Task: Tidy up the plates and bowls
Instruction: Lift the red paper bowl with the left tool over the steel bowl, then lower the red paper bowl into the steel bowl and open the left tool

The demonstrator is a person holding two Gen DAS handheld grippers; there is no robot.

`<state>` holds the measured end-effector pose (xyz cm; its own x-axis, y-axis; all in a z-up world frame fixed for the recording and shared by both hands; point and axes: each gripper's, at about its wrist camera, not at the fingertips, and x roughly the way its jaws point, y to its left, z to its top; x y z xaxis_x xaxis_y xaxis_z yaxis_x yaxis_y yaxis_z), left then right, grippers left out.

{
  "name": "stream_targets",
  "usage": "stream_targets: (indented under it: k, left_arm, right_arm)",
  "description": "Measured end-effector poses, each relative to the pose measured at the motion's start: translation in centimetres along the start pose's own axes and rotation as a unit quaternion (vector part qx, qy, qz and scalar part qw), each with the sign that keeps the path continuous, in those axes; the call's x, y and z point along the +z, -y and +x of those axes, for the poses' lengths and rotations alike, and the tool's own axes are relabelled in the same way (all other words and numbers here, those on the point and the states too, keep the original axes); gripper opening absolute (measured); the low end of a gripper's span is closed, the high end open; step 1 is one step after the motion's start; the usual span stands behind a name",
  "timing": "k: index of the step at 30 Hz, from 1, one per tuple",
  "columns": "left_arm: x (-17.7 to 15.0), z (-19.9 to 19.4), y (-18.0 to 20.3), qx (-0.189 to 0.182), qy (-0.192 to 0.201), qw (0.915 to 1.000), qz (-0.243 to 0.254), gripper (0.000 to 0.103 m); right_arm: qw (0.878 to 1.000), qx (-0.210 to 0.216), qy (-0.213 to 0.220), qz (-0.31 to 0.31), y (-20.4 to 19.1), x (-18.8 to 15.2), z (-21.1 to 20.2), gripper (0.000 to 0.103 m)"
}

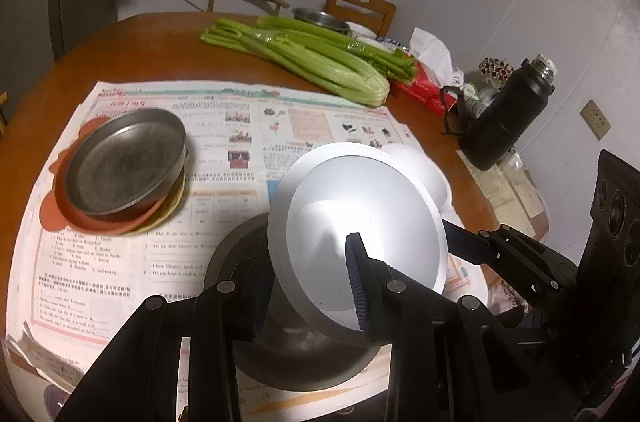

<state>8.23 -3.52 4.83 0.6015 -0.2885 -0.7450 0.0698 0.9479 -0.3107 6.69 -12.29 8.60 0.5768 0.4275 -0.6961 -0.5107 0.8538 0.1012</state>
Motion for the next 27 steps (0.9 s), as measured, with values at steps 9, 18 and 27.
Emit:
stream_targets:
  k: [9, 18, 27]
  left_arm:
    - [-1.7, 1.7, -1.1, 0.013, -0.025, 0.9996, -0.006, 0.034]
    - [-2.5, 2.8, -1.8, 0.021, -0.039, 0.9990, -0.010, 0.034]
    - [-2.8, 3.5, -2.3, 0.032, -0.043, 0.9985, -0.010, 0.034]
  right_arm:
    - [0.999, 0.009, -0.031, -0.003, -0.5, -1.9, 1.9, 0.056]
    - [0.999, 0.006, -0.049, -0.008, -0.7, -2.8, 3.2, 0.056]
    - [0.998, 0.003, -0.058, -0.013, -1.0, -3.1, 4.2, 0.056]
